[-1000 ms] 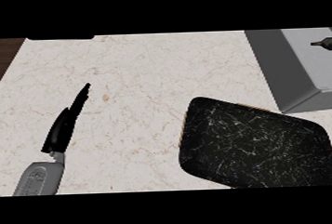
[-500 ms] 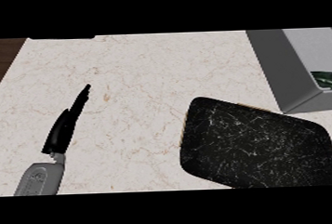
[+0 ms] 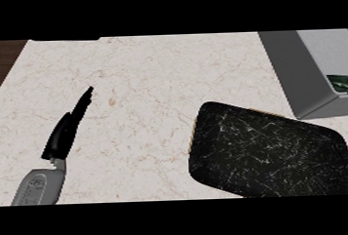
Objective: Pick the eggplant from the tray and place it in the cardboard box
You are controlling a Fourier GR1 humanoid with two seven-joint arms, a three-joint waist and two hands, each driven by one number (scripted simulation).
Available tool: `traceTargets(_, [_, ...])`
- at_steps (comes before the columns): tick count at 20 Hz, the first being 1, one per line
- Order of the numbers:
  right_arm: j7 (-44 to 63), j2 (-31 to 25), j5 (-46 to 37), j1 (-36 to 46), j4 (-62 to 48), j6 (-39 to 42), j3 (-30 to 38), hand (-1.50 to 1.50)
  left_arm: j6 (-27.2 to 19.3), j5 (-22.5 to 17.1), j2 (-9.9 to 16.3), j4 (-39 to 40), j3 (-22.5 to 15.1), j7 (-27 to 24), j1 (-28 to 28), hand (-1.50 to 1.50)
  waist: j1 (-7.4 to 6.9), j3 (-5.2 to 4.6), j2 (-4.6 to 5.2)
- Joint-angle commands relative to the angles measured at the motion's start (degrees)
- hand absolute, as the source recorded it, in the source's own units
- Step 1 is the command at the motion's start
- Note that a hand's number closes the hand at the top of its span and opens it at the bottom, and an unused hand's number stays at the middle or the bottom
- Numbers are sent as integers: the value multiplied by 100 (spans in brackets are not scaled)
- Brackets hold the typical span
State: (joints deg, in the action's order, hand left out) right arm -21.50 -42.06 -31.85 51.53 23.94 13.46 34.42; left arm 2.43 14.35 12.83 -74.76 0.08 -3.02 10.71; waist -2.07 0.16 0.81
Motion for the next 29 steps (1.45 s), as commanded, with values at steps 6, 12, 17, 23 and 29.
traceTargets(6, [-578,-686,963,-112,-820,-48,1140,-150,-92,139,-108,-135,-117,95,-6,0,-46,17,43])
traceTargets(12, [-1270,-977,1272,-565,-1061,-8,1525,-150,54,28,-45,-199,-73,-15,-131,0,-113,34,85])
traceTargets(17, [-1599,-1239,1490,-947,-1224,169,1794,-150,-19,56,-79,-119,-34,30,59,0,-50,49,118])
traceTargets(23, [-1776,-1450,1489,-1196,-1284,227,1821,-150,88,-43,-90,-205,-18,118,140,0,-127,58,117])
traceTargets(29, [-1986,-1528,1463,-1493,-1370,357,1815,-150,-40,99,-104,-64,-55,-92,-34,0,-152,61,129])
